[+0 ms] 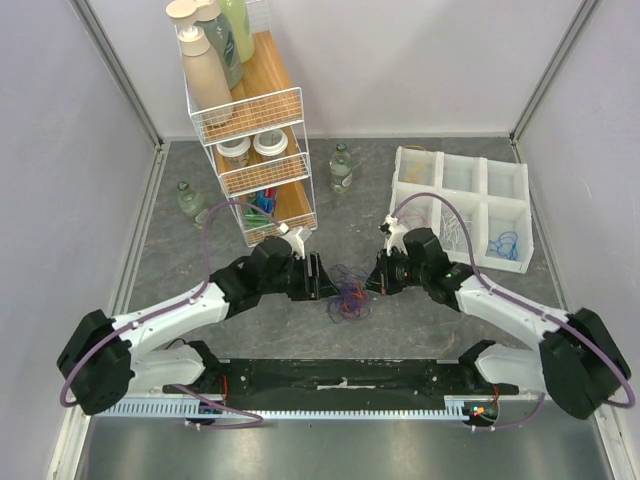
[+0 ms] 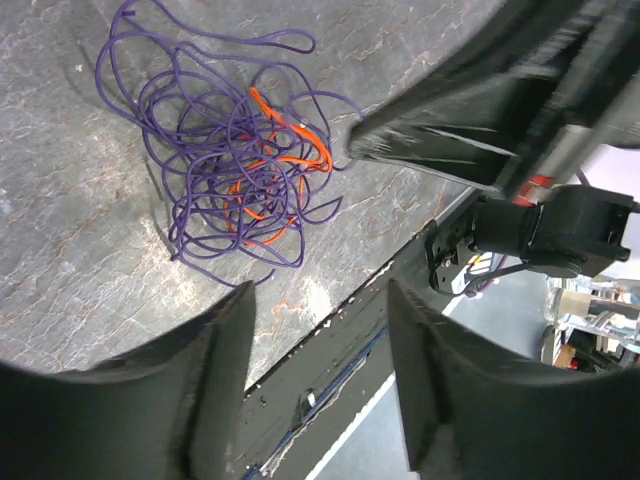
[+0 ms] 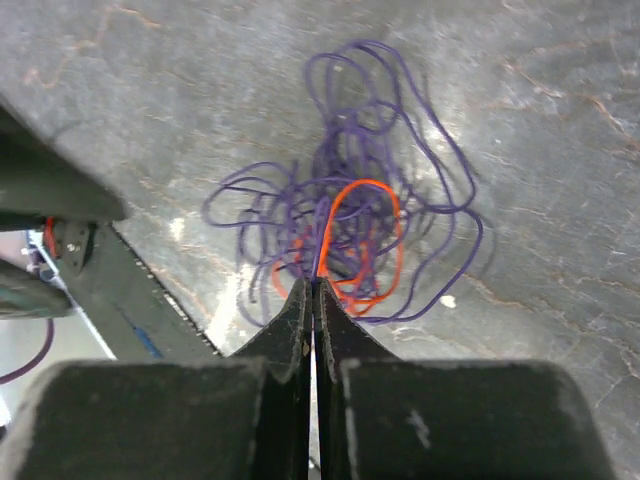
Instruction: Untangle the cables
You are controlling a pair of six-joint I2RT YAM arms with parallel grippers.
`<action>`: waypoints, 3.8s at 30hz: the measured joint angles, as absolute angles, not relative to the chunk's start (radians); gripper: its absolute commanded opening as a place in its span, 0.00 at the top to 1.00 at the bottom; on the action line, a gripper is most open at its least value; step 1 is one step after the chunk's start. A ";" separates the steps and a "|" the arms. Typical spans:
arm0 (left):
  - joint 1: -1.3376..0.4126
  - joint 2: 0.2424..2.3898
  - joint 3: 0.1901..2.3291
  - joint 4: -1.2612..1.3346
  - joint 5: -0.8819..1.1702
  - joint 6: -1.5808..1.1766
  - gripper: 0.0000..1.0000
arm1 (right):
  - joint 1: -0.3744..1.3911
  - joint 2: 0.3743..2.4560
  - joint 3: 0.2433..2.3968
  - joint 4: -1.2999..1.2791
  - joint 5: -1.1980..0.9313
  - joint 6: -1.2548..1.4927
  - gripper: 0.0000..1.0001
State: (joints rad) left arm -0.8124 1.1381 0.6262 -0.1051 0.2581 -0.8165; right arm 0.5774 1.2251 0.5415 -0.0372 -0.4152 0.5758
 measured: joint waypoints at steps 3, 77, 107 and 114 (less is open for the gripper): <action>-0.811 1.185 0.638 -0.106 0.266 -0.806 0.28 | 0.606 1.130 0.576 -0.100 -0.410 0.583 1.00; -0.800 0.487 1.184 -0.598 -0.165 -0.466 0.98 | 0.646 0.922 0.959 -0.249 -0.223 0.471 0.65; -0.799 0.648 1.288 -0.596 0.035 -0.496 0.98 | 0.991 1.194 0.927 0.310 -0.471 0.560 0.29; -0.799 0.631 1.281 -0.596 0.036 -0.505 0.99 | 1.058 1.281 0.927 0.379 -0.434 0.580 0.43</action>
